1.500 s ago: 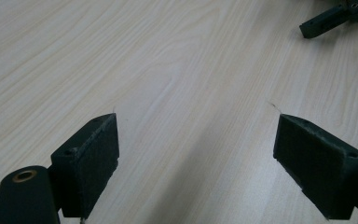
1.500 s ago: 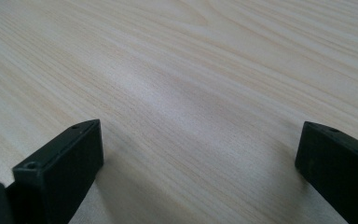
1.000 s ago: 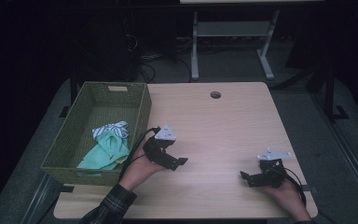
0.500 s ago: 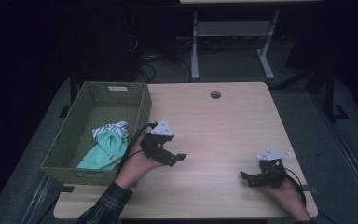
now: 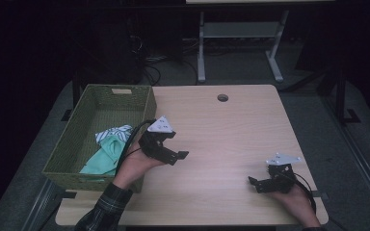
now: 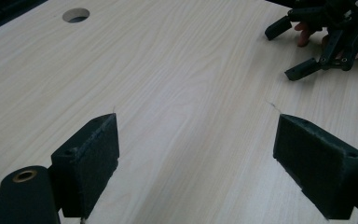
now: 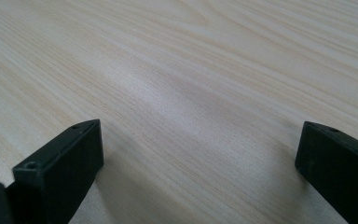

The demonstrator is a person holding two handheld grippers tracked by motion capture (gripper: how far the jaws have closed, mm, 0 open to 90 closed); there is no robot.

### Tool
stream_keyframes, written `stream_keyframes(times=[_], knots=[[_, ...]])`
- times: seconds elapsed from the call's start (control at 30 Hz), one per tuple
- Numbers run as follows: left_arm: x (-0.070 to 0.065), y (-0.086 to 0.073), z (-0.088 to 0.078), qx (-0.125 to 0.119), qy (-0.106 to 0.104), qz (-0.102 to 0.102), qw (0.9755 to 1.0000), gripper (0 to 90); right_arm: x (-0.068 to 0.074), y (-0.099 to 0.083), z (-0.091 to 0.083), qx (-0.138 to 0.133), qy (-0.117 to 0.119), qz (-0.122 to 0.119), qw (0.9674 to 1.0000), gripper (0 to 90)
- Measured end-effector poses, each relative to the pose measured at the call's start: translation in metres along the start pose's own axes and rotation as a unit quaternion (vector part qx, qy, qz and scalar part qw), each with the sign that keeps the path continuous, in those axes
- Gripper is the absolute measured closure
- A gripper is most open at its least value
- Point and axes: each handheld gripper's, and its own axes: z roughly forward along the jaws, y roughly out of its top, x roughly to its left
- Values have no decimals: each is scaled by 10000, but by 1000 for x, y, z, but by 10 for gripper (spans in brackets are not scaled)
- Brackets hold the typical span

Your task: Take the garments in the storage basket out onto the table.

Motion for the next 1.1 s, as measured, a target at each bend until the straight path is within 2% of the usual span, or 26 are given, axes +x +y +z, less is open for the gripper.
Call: stream_keyframes(times=[0.3, 0.5, 0.57, 0.8, 1.1], knots=[[13, 1, -10, 52, 29, -69, 10000, 139, 0, 0, 0, -9, -18, -5, 10000, 4], [21, -3, -16, 138, 161, -166, 9996, 138, 0, 0, 0, 0, -17, 6, 10000, 4], [23, -4, -17, 133, 175, -219, 9995, 138, 0, 0, 0, 1, -17, 6, 10000, 4], [30, -6, -25, 205, 273, -196, 9992, 149, 0, 0, 0, 1, -18, 8, 10000, 4], [36, -10, -32, 204, 330, -320, 9987, 149, 0, 0, 0, 1, -18, 8, 10000, 4]])
